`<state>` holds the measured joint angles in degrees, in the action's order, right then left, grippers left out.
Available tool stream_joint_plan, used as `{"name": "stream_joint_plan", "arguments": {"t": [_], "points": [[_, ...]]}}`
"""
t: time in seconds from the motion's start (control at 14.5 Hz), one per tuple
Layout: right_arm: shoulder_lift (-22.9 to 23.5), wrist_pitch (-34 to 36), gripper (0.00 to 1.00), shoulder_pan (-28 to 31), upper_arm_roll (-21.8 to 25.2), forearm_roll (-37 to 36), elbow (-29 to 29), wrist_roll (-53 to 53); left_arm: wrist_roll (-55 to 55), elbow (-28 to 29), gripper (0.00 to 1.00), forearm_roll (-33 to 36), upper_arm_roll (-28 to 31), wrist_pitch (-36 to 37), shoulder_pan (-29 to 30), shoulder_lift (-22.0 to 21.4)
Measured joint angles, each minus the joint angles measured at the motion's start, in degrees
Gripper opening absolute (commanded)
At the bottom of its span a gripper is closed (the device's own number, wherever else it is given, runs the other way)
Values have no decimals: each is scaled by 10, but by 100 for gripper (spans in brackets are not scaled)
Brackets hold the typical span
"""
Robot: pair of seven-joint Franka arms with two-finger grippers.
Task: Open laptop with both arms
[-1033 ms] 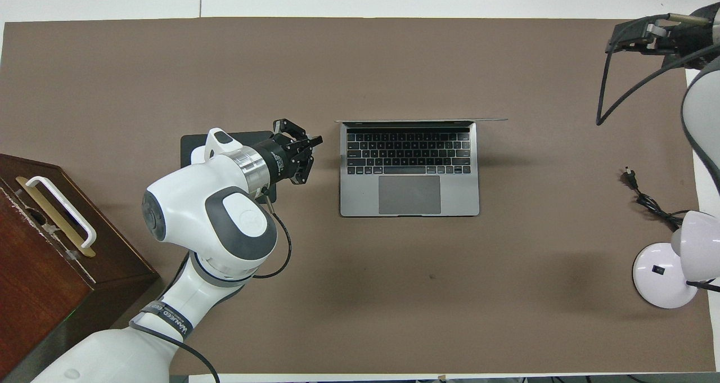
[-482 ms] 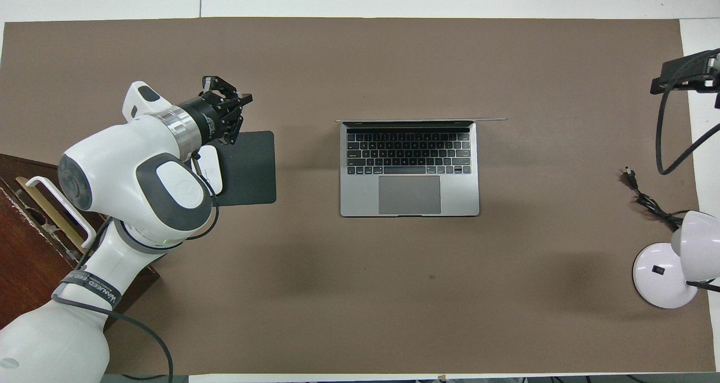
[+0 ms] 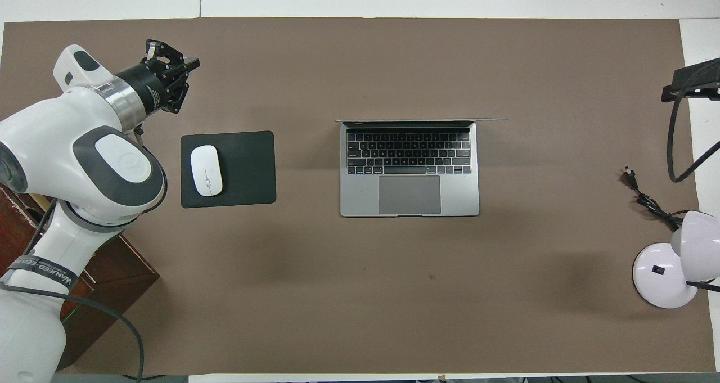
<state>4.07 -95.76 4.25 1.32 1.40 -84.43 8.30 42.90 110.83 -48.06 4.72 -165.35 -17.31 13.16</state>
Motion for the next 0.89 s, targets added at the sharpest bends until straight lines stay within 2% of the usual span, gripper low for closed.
{"name": "stream_joint_plan", "arguments": {"t": [0.21, 0.41, 0.69, 0.89], "points": [[-6, 4, 100, 1, 0, 0, 0, 0, 0, -35, 0, 85, 0, 15, 23, 14], [-12, 15, 100, 2, 0, -1, 0, 0, -2, -50, 0, 145, 10, 97, 44, 18], [-25, 28, 100, 2, 0, -1, -1, 0, -2, -84, 0, 267, 35, 240, 51, 11], [-30, 32, 100, 2, 0, -1, -1, 0, -2, -95, 0, 347, 46, 377, 51, -20]]}}
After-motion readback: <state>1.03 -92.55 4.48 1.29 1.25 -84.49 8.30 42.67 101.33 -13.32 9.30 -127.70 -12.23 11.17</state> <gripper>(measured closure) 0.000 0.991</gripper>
